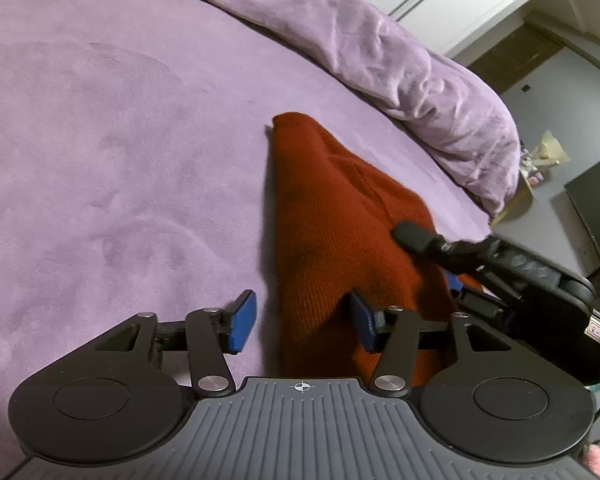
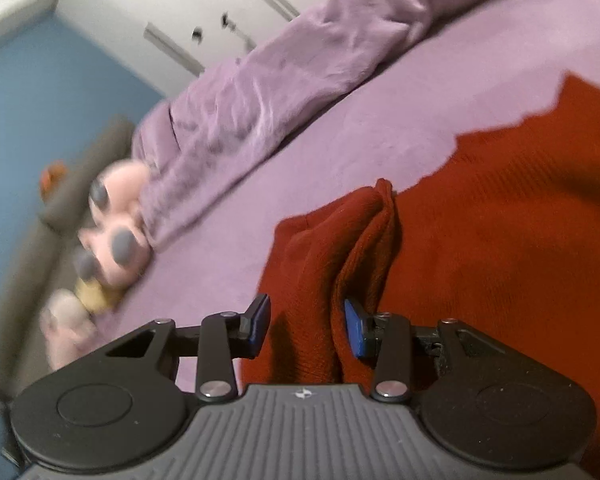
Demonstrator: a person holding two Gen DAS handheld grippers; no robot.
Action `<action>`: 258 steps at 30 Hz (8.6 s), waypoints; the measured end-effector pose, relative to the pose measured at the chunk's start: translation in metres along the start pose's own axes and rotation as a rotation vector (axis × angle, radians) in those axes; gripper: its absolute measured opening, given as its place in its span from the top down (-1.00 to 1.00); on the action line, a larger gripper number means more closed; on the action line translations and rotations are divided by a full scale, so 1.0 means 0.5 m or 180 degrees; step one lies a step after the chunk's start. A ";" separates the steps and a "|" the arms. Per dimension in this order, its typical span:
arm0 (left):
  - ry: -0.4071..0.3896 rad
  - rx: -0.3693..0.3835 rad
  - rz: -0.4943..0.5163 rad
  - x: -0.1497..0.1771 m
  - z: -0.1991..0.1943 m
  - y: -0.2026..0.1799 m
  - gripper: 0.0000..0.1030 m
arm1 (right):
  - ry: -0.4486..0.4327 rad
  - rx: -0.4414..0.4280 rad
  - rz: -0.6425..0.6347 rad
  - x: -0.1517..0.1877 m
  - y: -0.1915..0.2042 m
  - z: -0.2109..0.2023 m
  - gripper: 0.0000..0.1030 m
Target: Fold small clothes
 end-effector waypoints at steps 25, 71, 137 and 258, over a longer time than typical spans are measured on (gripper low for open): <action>0.0283 0.0011 0.0015 0.069 -0.016 -0.089 -0.48 | -0.0293 0.0324 0.0074 -0.002 -0.126 -0.288 -0.20; 0.0095 -0.0789 0.0831 0.170 -0.017 -0.204 -0.56 | -0.0391 0.1337 -0.0660 -0.011 -0.072 -0.327 0.16; -0.0308 -0.1063 0.0544 0.065 -0.056 -0.207 -0.62 | -0.0660 0.1072 -0.0073 -0.152 -0.106 -0.164 0.26; -0.0648 -0.0952 0.0089 0.227 -0.297 0.129 -0.69 | -0.0221 0.0947 -0.0740 0.314 0.158 -0.235 -0.04</action>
Point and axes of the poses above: each gripper's, at about its wrist camera, not at the fingertips, and z roughly the way its jaws point, y to its left, x to its underside, the point moved 2 cm from there along z, roughly the way its jaws point, and after that the axes turned 15 degrees about -x, right-handed, at the moved point
